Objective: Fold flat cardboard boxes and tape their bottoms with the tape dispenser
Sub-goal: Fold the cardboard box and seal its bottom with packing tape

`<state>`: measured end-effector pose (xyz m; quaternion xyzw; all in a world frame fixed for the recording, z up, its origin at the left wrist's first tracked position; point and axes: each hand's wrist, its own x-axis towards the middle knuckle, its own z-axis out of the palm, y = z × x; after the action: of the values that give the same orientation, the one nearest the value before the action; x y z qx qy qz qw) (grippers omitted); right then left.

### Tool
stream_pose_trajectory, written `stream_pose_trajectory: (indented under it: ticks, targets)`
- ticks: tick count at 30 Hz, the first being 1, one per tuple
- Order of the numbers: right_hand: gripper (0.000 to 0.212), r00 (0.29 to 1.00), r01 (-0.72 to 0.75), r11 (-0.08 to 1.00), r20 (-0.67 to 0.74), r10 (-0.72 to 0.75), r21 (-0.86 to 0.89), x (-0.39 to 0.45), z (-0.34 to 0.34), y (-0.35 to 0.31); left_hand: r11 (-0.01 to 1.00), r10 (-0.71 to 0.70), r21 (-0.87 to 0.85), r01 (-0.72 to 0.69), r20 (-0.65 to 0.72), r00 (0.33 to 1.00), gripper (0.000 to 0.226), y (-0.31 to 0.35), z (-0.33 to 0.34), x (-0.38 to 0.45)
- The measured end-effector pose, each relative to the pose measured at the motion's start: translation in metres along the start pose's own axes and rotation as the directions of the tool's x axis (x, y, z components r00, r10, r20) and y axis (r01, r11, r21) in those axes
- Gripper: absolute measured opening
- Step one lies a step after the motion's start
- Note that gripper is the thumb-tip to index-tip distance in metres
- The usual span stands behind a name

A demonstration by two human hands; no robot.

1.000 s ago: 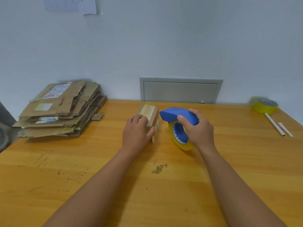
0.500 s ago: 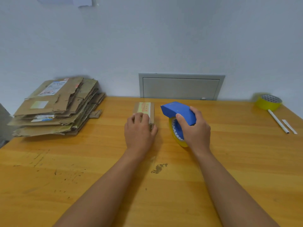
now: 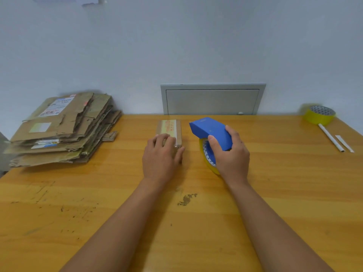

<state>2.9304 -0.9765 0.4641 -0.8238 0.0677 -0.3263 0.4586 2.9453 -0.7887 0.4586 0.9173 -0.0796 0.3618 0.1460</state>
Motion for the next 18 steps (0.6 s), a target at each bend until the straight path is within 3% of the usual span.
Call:
stream_pose_trajectory:
  ticks: [8, 12, 16, 18]
  targets:
    - [0.061, 1.000, 0.005, 1.000, 0.000, -0.005, -0.001, -0.002, -0.002, 0.002, 0.995, 0.042, -0.092, -0.047, -0.054, 0.998, 0.019, -0.008, 0.001, 0.001]
    - [0.063, 1.000, 0.020, 1.000, -0.004, -0.020, 0.006, -0.004, -0.003, 0.002, 0.995, 0.033, -0.100, -0.029, 0.037, 0.999, 0.037, -0.006, -0.003, -0.001]
    - [0.063, 1.000, 0.026, 1.000, -0.006, -0.026, 0.006, -0.004, -0.003, 0.002, 0.963, -0.068, -0.249, 0.099, 0.132, 0.989, 0.051, -0.009, -0.007, 0.006]
    - [0.061, 1.000, 0.024, 1.000, -0.004, -0.024, 0.006, -0.004, -0.002, 0.003, 0.943, -0.111, -0.296, 0.153, 0.154, 0.982, 0.045, -0.011, -0.005, 0.014]
